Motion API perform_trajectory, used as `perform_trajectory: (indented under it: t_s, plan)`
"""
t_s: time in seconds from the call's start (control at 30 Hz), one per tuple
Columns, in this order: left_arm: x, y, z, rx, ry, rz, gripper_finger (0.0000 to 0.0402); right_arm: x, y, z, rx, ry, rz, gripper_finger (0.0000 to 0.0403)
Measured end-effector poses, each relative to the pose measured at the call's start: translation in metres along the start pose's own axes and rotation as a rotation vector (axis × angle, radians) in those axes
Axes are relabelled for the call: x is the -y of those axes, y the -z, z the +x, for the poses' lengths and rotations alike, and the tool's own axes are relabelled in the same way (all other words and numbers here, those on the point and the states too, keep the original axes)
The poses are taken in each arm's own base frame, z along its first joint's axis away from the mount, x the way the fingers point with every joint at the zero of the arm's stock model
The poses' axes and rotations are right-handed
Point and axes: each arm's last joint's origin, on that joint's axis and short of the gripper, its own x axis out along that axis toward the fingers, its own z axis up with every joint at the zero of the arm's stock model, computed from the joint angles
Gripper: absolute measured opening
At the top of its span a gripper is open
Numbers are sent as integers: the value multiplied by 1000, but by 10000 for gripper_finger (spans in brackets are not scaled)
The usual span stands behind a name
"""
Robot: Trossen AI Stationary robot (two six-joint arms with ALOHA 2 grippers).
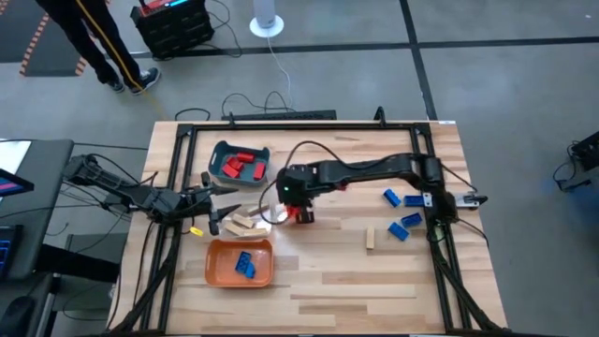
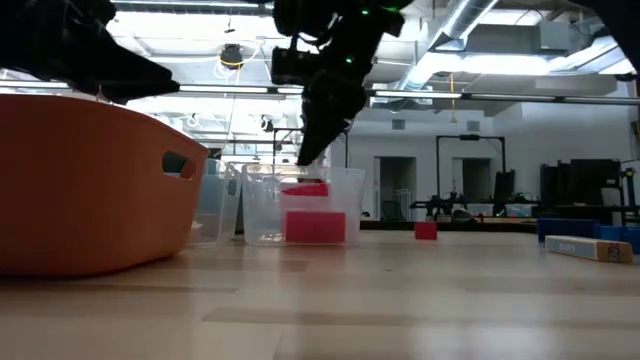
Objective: Sort blocks
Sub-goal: Put the orange game piece into the right transparent bin, then put the blue game piece into the orange bin
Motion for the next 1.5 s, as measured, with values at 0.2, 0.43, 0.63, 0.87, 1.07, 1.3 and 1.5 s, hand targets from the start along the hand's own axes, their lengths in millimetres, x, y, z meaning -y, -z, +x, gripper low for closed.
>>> perform_trajectory:
  t_s: [0.2, 0.43, 0.63, 0.87, 1.07, 1.3, 1.5]
  plan:
    - [0, -2, 0, 4, 14, -3, 217, 7, -17, -8, -40, -15, 5, 108]
    - [0, -13, -1, 33, 26, 88, 217, -4, -45, -40, 174, -1, -76, 136]
    - [-1, -11, 2, 0, -55, 389, 217, -5, -58, -42, 306, -30, 113, 137]
    - [-3, -13, 12, -5, -129, 534, 217, 0, -74, -50, 489, -223, 374, 137]
    - [0, -7, 18, -47, -122, 545, 217, -4, -82, -55, 572, -297, 432, 137]
    - [5, -5, 26, -57, -127, 656, 217, -4, -93, -64, 703, -344, 498, 137]
    - [6, -16, 28, 26, -186, 684, 217, -2, -95, -65, 728, -360, 542, 137]
